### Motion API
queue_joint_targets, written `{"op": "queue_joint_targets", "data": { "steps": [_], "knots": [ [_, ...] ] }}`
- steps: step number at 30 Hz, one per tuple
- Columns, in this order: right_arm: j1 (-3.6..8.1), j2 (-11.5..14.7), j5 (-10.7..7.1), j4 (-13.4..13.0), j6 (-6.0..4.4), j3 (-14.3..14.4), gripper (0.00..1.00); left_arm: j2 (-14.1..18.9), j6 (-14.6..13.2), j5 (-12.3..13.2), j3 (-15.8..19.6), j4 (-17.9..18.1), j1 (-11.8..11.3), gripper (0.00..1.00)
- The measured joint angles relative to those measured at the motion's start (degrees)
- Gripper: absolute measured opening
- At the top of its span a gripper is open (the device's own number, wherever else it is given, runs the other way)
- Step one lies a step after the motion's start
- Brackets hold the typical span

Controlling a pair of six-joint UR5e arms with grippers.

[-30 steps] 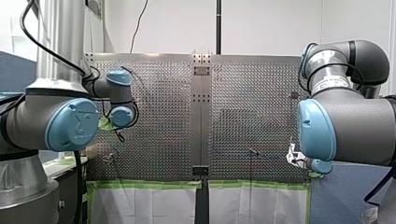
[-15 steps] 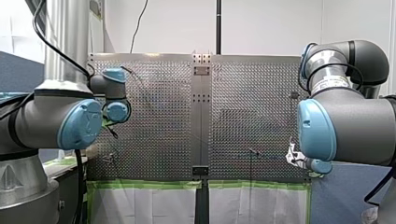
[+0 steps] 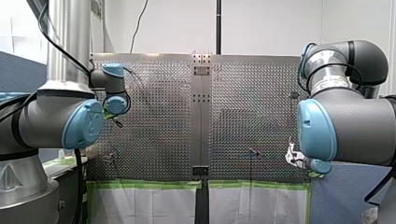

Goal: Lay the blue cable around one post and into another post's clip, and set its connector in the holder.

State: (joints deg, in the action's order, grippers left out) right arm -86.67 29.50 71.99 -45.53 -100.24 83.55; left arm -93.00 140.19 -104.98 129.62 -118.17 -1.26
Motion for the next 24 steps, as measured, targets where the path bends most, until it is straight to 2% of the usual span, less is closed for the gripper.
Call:
{"op": "queue_joint_targets", "data": {
  "steps": [4,10,17,24],
  "knots": [
    [-0.02,0.0,0.0,0.06,0.02,0.0,0.0,-0.03,2.13,1.56,-1.17,-0.12,-0.2,1.0],
    [-0.1,0.0,0.0,0.07,0.03,0.0,0.0,-0.09,4.69,1.43,-3.41,-1.77,-0.77,1.0],
    [-0.12,0.0,0.0,0.06,0.09,0.0,0.0,-0.17,4.97,0.51,-5.52,-3.66,-1.67,1.0],
    [-0.2,0.0,0.0,0.04,0.12,0.0,0.0,-0.88,5.07,0.9,-6.72,-4.06,-2.09,1.0]
  ]
}}
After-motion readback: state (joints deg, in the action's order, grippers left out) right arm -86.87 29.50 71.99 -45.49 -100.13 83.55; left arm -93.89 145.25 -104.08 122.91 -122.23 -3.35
